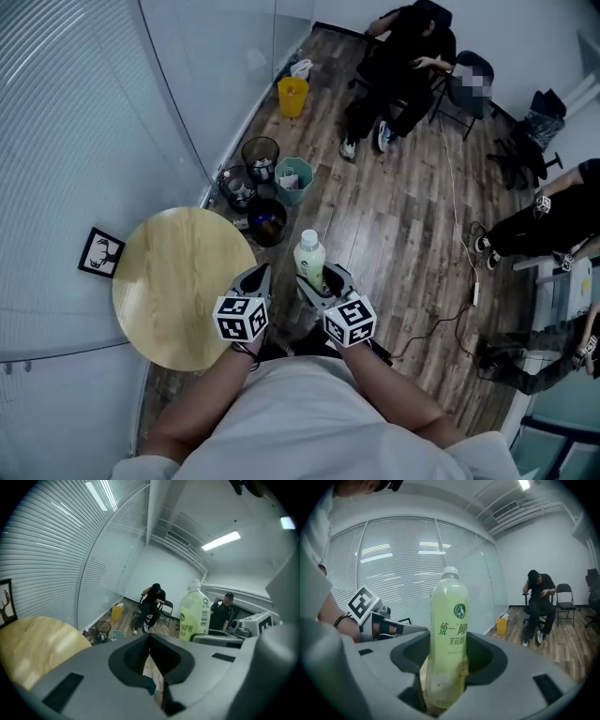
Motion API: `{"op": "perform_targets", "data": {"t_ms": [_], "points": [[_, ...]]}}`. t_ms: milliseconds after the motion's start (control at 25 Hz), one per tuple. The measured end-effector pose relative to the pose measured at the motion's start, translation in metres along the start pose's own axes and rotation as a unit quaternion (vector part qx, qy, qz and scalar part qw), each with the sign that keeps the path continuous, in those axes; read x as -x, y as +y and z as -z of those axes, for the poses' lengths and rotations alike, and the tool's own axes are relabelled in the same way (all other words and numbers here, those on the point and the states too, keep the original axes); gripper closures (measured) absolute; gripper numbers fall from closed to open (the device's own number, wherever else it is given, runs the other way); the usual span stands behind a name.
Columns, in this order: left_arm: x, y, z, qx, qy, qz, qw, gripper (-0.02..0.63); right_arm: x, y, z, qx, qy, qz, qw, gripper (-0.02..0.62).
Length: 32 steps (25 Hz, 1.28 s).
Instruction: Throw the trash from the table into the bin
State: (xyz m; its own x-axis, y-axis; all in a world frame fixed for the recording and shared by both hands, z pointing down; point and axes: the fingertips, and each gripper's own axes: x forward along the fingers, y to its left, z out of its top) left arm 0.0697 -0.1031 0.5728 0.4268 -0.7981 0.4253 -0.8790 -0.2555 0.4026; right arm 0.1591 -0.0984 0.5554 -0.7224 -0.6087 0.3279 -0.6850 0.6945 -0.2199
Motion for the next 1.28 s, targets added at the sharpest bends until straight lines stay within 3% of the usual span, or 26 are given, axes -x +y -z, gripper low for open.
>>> {"op": "perform_targets", "data": {"t_ms": [280,520,760,1280], "points": [[-0.065,-0.076,0.016,-0.029,0.033,0.030,0.9986,0.600,0.066,-0.086,0.014,-0.014,-0.004,0.034,0.999,0.359],[-0.109,-0.112,0.021,-0.035,0.033,0.026,0.9985,0.600,0.095,-0.129,0.022,-0.012,-0.013,0.037,0.999,0.359],[-0.132,-0.125,0.032,-0.026,0.039,0.021,0.9987,0.600,0.104,-0.145,0.033,-0.001,-0.012,0.027,1.000,0.359],[-0.151,-0.131,0.024,-0.055,0.046,0.017,0.9973,0.600,0.107,-0.158,0.038,0.003,-0.022,0.014,1.000,0.345]]}}
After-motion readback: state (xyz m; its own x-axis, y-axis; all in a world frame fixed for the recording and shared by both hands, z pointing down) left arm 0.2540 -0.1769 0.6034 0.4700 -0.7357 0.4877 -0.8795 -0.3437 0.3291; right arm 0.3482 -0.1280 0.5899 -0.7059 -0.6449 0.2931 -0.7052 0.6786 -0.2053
